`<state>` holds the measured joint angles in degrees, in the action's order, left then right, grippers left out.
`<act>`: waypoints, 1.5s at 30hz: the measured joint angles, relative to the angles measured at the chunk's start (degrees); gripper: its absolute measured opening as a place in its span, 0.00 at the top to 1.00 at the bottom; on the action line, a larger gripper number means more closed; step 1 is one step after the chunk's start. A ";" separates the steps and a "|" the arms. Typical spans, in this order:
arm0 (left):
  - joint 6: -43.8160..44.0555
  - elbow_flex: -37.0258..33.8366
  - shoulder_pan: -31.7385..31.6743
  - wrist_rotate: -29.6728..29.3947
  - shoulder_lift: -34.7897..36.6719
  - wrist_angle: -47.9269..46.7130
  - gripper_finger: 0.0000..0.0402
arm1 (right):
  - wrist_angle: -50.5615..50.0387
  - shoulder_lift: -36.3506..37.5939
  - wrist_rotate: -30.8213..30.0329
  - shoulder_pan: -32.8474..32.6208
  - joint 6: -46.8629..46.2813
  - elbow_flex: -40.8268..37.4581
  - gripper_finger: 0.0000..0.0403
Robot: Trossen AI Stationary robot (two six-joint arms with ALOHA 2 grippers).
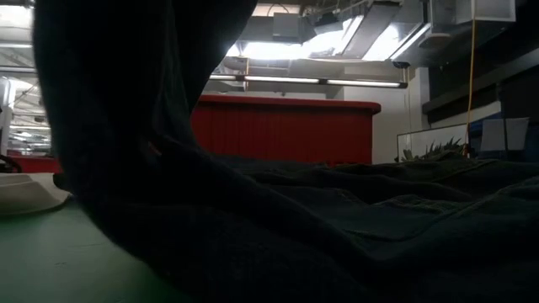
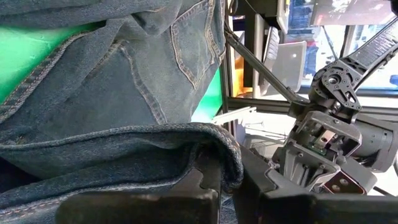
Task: Fold Laundry from Bin
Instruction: Fold the dark blue jeans
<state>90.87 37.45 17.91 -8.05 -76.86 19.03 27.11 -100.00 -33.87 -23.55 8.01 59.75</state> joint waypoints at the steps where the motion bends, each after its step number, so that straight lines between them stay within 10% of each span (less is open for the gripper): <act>1: 0.02 0.00 0.00 0.00 0.00 0.00 0.97 | -0.02 -0.26 -0.05 0.03 0.00 0.00 0.52; 9: 0.04 0.00 0.00 -0.15 0.00 0.50 0.97 | -0.19 -0.94 -1.35 0.43 0.02 0.00 0.59; 18: -1.40 0.00 0.02 -0.43 0.00 1.33 0.97 | 0.00 -0.90 2.21 0.37 0.21 0.00 0.97; 35: -17.53 5.20 -2.29 -4.51 -1.33 9.02 0.97 | -13.06 8.53 -12.69 -5.30 0.78 0.00 0.97; 45: -26.99 19.88 -7.30 4.13 -16.35 8.97 0.97 | -33.79 15.79 -19.58 -11.22 -13.17 0.00 0.98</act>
<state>63.88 57.34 10.61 -3.93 -93.21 27.99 -6.68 -84.21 -53.45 -34.77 -5.16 59.75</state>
